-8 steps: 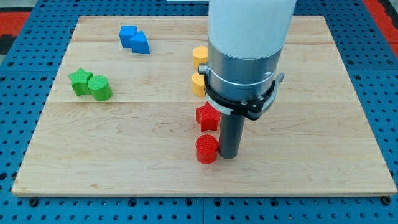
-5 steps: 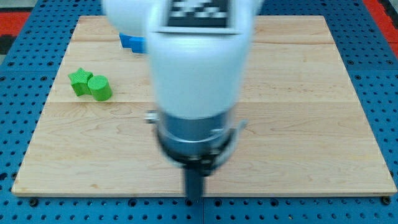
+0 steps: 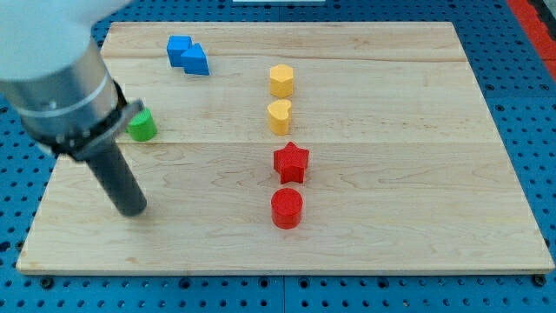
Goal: Place the green circle and the blue blocks in a horizontal line
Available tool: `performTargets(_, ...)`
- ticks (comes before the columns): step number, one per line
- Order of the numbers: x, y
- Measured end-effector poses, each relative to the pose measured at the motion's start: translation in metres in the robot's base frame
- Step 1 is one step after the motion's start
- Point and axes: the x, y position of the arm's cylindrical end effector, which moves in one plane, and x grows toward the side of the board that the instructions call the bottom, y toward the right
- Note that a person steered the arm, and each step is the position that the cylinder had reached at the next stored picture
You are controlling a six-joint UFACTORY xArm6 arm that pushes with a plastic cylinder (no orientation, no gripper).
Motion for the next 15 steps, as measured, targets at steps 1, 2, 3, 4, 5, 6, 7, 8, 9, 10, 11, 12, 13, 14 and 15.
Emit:
performTargets(1, -0.052, -0.001)
performTargets(2, -0.096, -0.009)
performTargets(3, -0.129, -0.020)
performTargets(4, -0.166, -0.024)
performTargets(5, -0.204, -0.039)
performTargets(6, -0.229, -0.048)
performTargets(7, -0.229, -0.043)
performTargets(8, -0.224, -0.010)
performTargets(9, -0.233, 0.009)
performTargets(10, -0.237, 0.016)
performTargets(11, -0.253, 0.024)
performTargets(12, -0.272, 0.024)
performTargets(13, -0.271, 0.025)
performTargets(14, -0.271, 0.046)
performTargets(15, -0.271, 0.071)
